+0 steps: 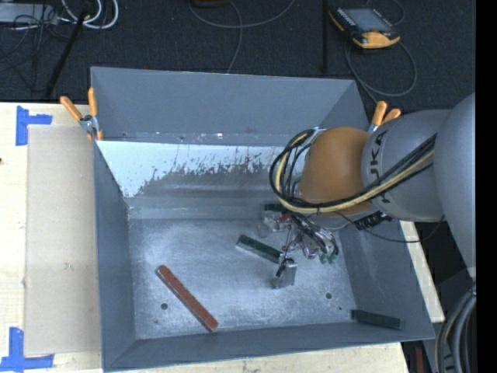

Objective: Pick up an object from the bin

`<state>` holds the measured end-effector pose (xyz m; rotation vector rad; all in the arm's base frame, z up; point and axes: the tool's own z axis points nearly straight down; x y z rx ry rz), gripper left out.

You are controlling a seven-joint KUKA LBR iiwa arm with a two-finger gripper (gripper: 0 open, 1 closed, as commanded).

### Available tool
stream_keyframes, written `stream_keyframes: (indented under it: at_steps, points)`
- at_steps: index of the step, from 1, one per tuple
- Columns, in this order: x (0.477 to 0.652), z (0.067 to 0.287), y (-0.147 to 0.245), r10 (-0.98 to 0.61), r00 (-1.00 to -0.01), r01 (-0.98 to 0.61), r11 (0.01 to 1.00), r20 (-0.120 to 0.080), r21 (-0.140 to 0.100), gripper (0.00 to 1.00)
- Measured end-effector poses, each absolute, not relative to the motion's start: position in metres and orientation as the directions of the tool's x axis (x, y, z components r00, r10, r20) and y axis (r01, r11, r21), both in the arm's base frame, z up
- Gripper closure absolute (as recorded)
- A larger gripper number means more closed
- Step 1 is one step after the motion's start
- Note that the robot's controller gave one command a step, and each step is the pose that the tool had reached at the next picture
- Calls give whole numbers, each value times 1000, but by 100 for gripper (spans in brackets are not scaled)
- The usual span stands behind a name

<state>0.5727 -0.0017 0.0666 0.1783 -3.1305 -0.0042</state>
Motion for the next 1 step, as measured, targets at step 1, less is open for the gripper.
stream_keyframes:
  at_steps: [1]
  points:
    - [574,70,-3,-114,-994,-114,994,1,0,100]
